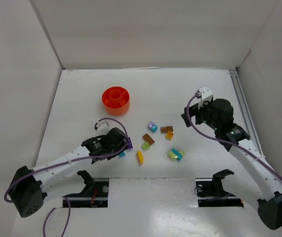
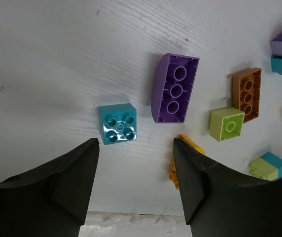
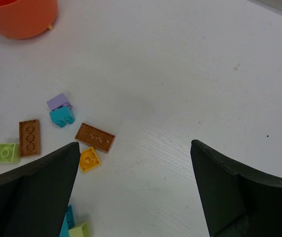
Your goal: Sort the legos into containers by color
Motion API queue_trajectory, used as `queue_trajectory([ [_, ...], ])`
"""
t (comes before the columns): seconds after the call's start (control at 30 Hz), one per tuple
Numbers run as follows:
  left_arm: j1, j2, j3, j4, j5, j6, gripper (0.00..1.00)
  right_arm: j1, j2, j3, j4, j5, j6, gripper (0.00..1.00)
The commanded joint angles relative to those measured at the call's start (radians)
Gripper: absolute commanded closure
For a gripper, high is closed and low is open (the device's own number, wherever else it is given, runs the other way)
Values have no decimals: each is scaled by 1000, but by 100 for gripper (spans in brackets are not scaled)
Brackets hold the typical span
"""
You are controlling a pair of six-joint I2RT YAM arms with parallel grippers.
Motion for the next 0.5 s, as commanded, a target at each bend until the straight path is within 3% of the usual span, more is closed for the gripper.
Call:
queue_trajectory([
  [0.0, -5, 15, -22, 56, 32, 39, 45, -2, 13, -1, 23, -5, -9, 3],
  [0.23, -5, 64, -22, -43, -17, -85, 49, -2, 23, -10, 12, 4, -18, 3],
  [0.47, -5, 106, -54, 21, -8, -95, 51, -2, 23, -10, 12, 13, -18, 3],
])
